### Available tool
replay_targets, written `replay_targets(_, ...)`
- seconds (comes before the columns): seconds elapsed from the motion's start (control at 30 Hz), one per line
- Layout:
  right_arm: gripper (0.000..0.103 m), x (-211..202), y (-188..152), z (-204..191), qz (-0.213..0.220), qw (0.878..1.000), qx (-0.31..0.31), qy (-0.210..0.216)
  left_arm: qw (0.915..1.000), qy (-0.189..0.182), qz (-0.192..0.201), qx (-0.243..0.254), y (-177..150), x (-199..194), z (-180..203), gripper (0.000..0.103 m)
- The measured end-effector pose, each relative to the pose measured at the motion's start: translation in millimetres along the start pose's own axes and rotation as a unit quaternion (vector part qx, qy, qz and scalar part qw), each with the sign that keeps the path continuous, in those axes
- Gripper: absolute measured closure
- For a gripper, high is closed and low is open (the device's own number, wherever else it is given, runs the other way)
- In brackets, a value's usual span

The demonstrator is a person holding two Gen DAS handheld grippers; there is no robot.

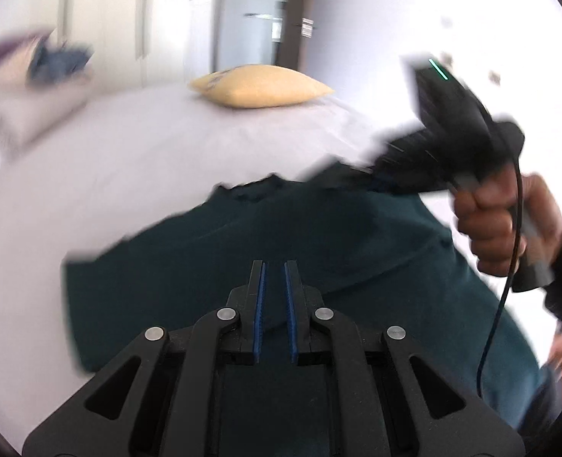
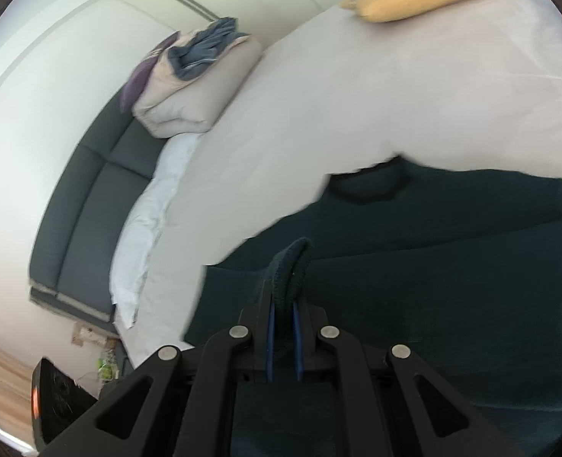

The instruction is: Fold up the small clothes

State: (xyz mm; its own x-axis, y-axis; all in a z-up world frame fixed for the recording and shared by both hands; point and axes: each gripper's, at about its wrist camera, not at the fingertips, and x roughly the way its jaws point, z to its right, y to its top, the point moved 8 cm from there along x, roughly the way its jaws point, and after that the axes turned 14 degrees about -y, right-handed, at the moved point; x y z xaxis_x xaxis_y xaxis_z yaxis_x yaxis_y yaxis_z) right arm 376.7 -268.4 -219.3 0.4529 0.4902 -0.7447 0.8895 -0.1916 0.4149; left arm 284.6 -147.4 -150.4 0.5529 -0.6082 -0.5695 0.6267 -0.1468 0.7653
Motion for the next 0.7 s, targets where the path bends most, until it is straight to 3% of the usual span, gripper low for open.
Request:
replay_targets(0.1, 0.094, -1.3, 3.0, 32.9, 0.001, 1.000, 0.021, -0.015, 0.9953, 0.015, 0.016, -0.095, 2.1, -14.3, -65.8, 0.094)
replay_targets(0.17, 0.094, 0.2, 4.3, 51.2, 0.002, 0.999, 0.038, -0.021, 0.9836, 0.028, 0.040, -0.174, 19.6, -23.6, -132.7, 0.094)
replay_targets(0.23, 0.094, 4.0, 6.4, 62.8, 0.001, 0.998, 0.050, -0.028, 0.9751, 0.027, 0.054, -0.213, 18.1, -33.0, -163.7, 0.094)
replay_targets(0.37, 0.094, 15.8, 4.5, 74.9, -0.005, 0.997, 0.065, -0.038, 0.9805, 0.026, 0.022, -0.193, 16.0, -22.7, -170.0, 0.094)
replay_targets(0.5, 0.094, 22.7, 1.6, 76.6, -0.010, 0.997, 0.069, -0.043, 0.9862, 0.018, -0.041, -0.159, 16.9, 22.5, -168.5, 0.094)
replay_targets(0.53, 0.094, 22.8, 1.0, 77.1, -0.010, 0.997, 0.070, -0.043, 0.9866, 0.024, -0.052, -0.153, -3.8, 17.3, -167.7, 0.094)
replay_targets(0.67, 0.093, 19.8, -3.5, 79.5, -0.012, 0.996, 0.074, -0.043, 0.9833, 0.051, -0.110, -0.136, -32.0, 44.6, -195.8, 0.094)
replay_targets(0.7, 0.092, 21.5, -5.8, 80.2, -0.016, 0.996, 0.075, -0.046, 0.9846, 0.053, -0.106, -0.129, -30.9, 47.3, -201.0, 0.094)
